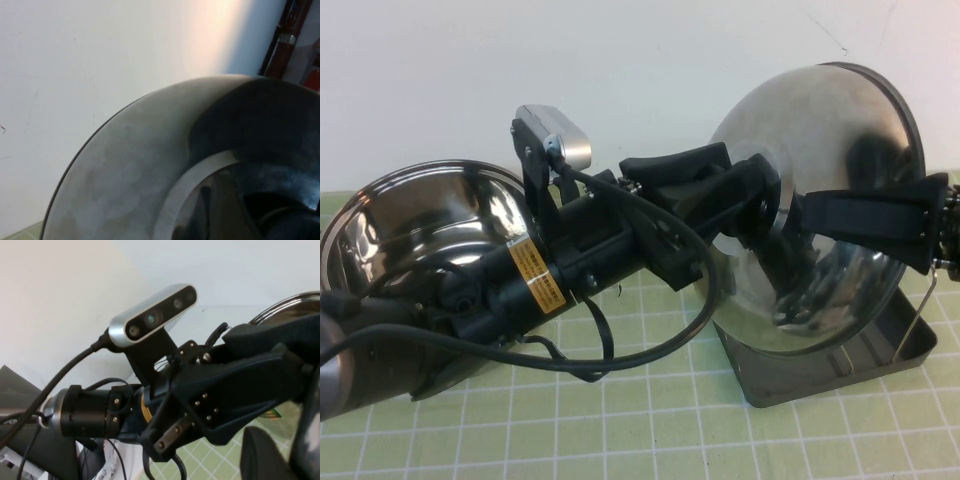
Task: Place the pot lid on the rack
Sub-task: Hand over the pot lid, then place the pot lid on the pot rack
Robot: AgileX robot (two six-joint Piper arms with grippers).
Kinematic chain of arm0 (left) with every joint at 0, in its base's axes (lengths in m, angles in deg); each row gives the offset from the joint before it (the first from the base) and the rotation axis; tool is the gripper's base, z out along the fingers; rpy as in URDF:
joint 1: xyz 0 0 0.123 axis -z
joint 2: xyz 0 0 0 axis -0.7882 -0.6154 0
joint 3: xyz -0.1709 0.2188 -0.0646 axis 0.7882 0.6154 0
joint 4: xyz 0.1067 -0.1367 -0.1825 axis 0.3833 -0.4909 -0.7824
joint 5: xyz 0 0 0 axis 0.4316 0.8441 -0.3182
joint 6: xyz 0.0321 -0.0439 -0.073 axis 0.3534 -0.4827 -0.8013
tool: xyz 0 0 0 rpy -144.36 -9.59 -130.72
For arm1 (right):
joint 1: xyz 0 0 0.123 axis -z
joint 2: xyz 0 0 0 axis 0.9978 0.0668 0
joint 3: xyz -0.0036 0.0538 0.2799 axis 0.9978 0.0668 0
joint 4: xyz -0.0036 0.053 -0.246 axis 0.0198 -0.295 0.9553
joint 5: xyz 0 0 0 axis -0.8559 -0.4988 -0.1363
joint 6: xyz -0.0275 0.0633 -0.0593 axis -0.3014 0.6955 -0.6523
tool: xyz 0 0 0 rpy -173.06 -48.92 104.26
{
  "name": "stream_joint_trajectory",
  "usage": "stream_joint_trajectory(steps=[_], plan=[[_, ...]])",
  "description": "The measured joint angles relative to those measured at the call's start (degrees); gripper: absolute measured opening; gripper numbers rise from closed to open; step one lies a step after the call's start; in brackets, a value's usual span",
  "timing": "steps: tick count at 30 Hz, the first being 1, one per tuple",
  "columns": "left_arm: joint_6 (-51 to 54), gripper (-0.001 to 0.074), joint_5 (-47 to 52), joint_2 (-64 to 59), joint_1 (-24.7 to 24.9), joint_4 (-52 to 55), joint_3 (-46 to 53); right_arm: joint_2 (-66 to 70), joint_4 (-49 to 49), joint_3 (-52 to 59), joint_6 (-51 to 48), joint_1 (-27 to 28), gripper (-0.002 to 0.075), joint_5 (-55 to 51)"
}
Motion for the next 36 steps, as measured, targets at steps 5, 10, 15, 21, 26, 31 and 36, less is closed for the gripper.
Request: stream_joint_trajectory(steps=[5, 10, 15, 21, 26, 31, 36], plan=[[0.13, 0.0314, 0.0, 0.0, 0.0, -0.02, 0.0, 0.0, 0.0, 0.0, -1.19, 0.0, 0.0118, -0.01], [0.13, 0.0468, 0.13, 0.0, 0.18, -0.51, 0.0, 0.0, 0.53, 0.0, -4.87, 0.0, 0.0108, 1.26], [-3.62, 0.0617, 0.15, 0.1, -3.49, 2.28, 0.0, 0.0, 0.77, -1.58, -8.63, -0.03, 0.0108, 1.83], [-16.73, 0.0522, -0.89, 4.99, -17.31, 16.74, 0.0, 0.02, 6.91, -8.34, -9.48, -0.36, 0.0108, 1.83], [-29.43, 0.014, -0.13, 12.31, -33.95, 31.86, 0.0, -0.19, 24.91, -13.98, -1.18, -0.36, 0.0108, 5.11], [-34.75, 0.002, -0.62, 19.62, -44.67, 48.29, 0.0, 0.17, 38.8, -14.55, 4.52, -0.36, 0.0108, 10.05], [-37.23, 0.0004, -0.82, 24.87, -46.25, 53.38, 0.0, 2.78, 40.85, -13.84, 5.2, -0.36, 0.0108, 14.19]])
